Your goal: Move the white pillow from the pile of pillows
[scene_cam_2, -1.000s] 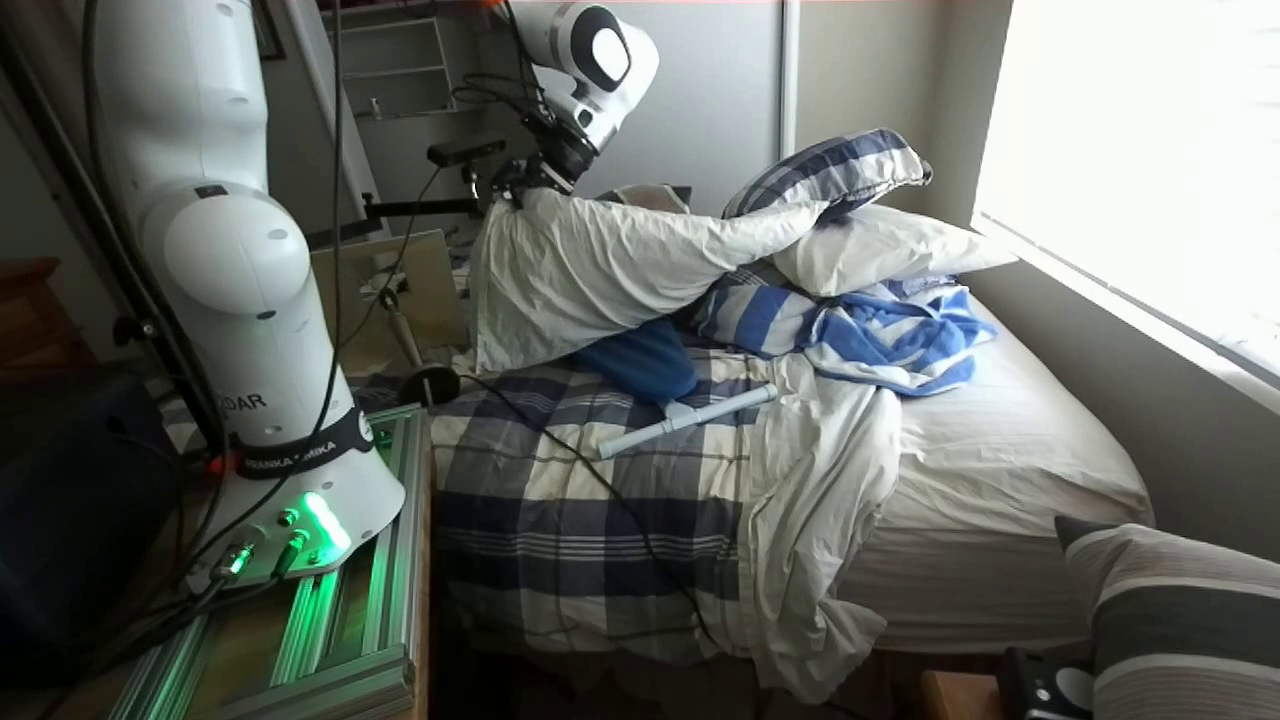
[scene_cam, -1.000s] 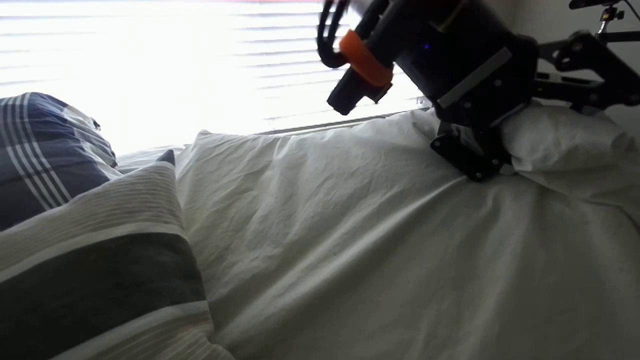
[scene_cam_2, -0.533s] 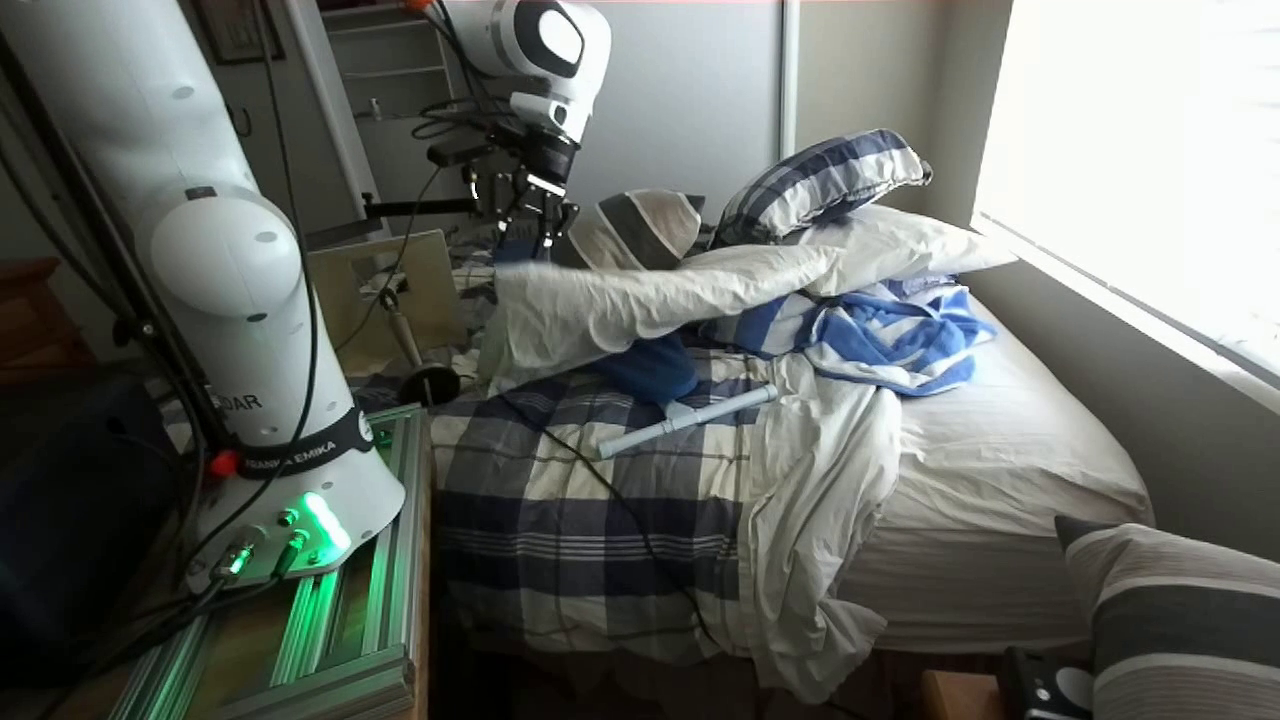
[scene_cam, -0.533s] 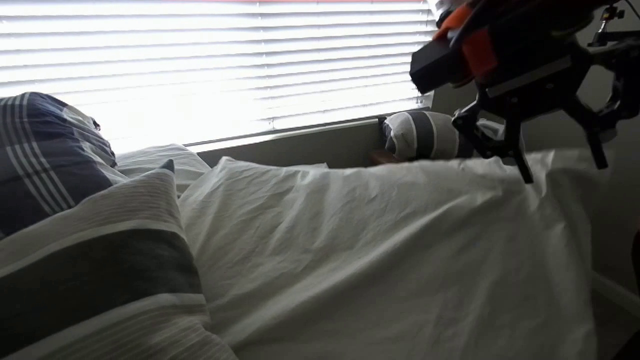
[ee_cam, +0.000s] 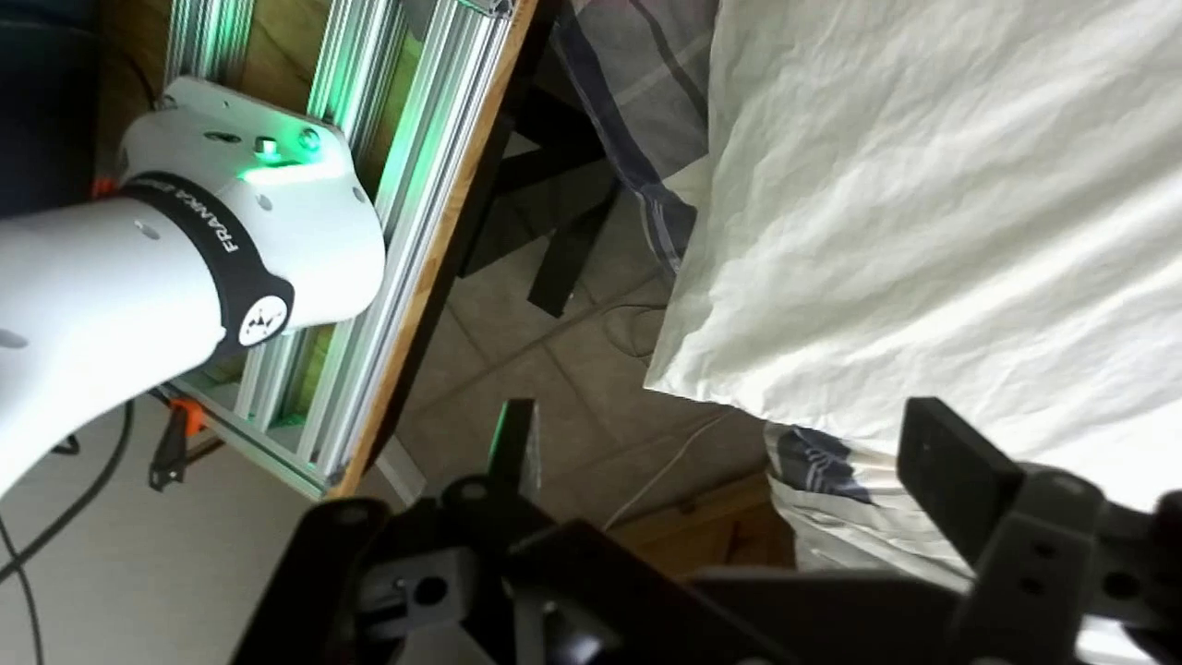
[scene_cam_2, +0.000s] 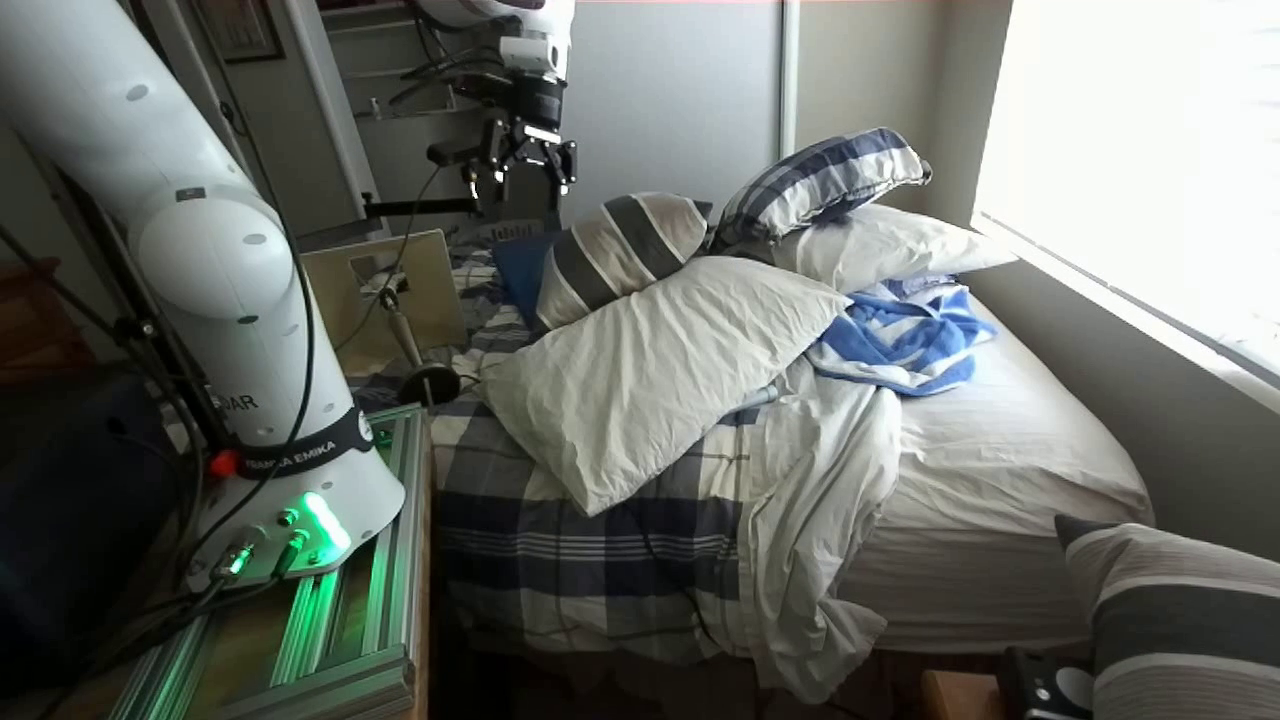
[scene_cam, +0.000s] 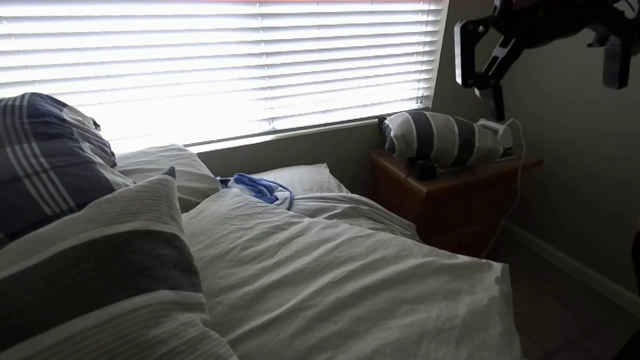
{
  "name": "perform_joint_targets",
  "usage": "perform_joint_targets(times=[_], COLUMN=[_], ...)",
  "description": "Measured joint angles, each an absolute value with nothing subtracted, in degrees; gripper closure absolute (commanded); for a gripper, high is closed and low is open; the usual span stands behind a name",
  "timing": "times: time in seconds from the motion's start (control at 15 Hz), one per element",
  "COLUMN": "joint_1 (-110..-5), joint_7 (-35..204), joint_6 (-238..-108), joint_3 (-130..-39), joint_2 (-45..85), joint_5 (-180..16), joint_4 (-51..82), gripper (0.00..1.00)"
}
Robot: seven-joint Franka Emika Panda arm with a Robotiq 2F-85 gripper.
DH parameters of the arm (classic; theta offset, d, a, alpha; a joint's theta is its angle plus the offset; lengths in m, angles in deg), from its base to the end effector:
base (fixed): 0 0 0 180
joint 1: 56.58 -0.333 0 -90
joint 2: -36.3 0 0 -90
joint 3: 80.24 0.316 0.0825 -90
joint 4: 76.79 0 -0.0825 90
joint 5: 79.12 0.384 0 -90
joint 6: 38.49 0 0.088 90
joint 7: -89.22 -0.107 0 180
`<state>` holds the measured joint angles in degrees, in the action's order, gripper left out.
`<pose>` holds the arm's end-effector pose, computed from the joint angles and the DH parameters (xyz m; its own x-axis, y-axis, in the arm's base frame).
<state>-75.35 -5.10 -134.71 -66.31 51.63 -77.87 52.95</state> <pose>0.3596 0.2375 0.4433 0.4621 -0.8842 0.0677 -0.8510 -0.4207 0.3143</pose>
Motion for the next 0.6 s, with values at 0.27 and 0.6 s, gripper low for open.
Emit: perform_joint_targets(times=[0.27, 0.6], joint_1=[-75.3, -75.1], joint_7=[7.0, 11.3], joint_6=[-133.3, -132.4], joint_3=[-65.7, -65.7], joint_2=[51.6, 51.6], joint_5=[-77.9, -77.9], joint_4=[48.4, 46.6], gripper=[0.00, 0.00])
